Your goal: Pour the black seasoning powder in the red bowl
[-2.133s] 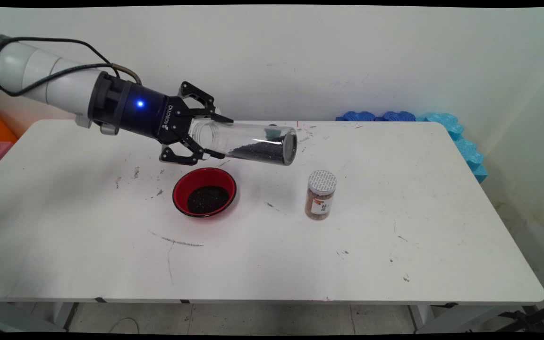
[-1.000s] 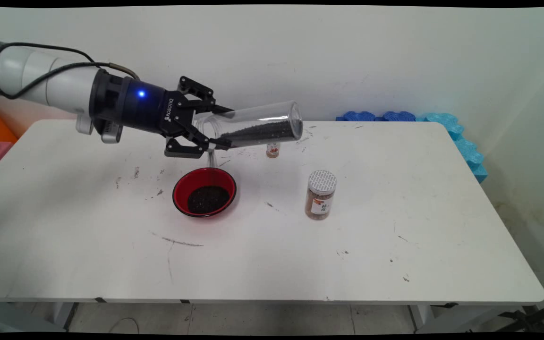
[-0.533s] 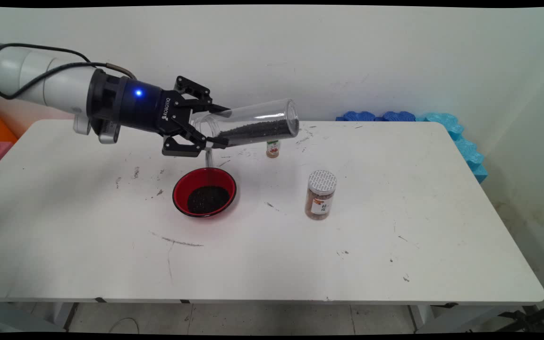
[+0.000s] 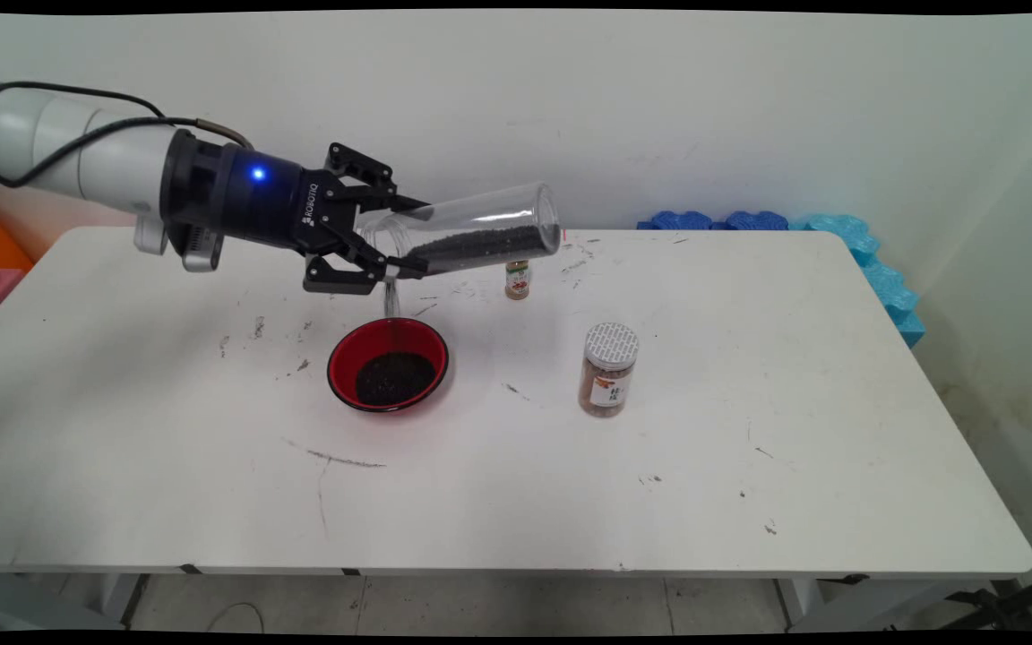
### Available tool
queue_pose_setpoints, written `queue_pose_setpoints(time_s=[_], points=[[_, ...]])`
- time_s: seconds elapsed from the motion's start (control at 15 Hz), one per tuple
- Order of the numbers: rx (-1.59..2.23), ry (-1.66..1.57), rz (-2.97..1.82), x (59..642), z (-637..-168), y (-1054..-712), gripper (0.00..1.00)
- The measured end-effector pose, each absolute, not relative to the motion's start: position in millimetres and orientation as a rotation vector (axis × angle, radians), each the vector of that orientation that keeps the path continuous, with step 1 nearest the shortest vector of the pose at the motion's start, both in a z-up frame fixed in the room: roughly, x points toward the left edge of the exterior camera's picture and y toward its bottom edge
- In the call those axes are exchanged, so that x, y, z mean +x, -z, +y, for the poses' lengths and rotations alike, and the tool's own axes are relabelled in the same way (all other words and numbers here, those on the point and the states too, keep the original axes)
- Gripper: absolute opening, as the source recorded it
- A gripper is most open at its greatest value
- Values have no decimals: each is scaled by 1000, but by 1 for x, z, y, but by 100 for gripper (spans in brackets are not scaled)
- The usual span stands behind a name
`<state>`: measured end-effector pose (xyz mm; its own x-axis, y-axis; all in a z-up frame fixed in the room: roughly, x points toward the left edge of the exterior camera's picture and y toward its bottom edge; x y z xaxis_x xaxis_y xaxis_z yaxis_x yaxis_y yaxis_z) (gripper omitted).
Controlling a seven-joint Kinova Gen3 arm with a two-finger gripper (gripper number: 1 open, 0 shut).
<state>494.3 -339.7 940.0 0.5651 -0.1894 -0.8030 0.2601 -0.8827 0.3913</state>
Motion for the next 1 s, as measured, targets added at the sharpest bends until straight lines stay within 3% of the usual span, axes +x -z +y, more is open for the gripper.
queue_pose_setpoints(time_s=[1.0], points=[[2329, 1291, 124, 508, -338, -938, 0]])
